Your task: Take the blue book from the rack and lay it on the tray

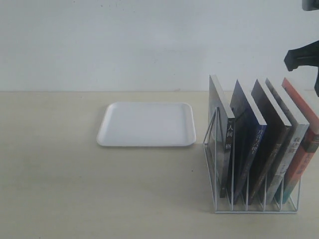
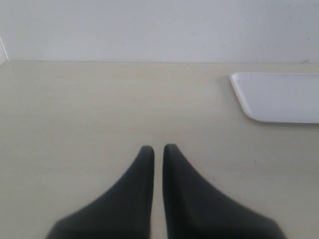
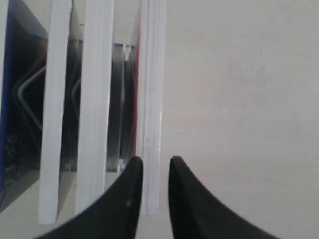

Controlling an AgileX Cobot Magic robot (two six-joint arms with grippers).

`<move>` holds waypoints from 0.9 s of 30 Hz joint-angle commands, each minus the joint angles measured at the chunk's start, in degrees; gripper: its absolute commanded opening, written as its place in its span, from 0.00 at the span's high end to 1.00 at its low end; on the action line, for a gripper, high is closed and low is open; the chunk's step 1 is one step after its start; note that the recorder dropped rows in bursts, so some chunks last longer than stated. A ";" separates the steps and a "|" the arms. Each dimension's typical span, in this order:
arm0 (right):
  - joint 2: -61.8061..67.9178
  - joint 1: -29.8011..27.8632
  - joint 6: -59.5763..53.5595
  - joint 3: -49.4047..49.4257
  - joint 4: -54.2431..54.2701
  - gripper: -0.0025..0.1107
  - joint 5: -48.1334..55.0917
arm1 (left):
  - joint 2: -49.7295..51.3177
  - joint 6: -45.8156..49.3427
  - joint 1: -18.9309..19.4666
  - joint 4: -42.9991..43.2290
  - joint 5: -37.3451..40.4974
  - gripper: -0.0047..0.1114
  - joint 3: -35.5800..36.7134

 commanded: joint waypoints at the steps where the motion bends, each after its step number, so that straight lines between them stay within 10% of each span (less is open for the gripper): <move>1: -0.36 -0.35 -0.27 0.21 0.67 0.56 -0.83 | -0.13 0.12 -0.46 0.12 -0.35 0.91 0.22; 27: 6.58 -0.35 -0.13 0.21 -0.88 0.55 0.00 | -0.13 0.12 -0.46 0.12 -0.35 0.91 0.22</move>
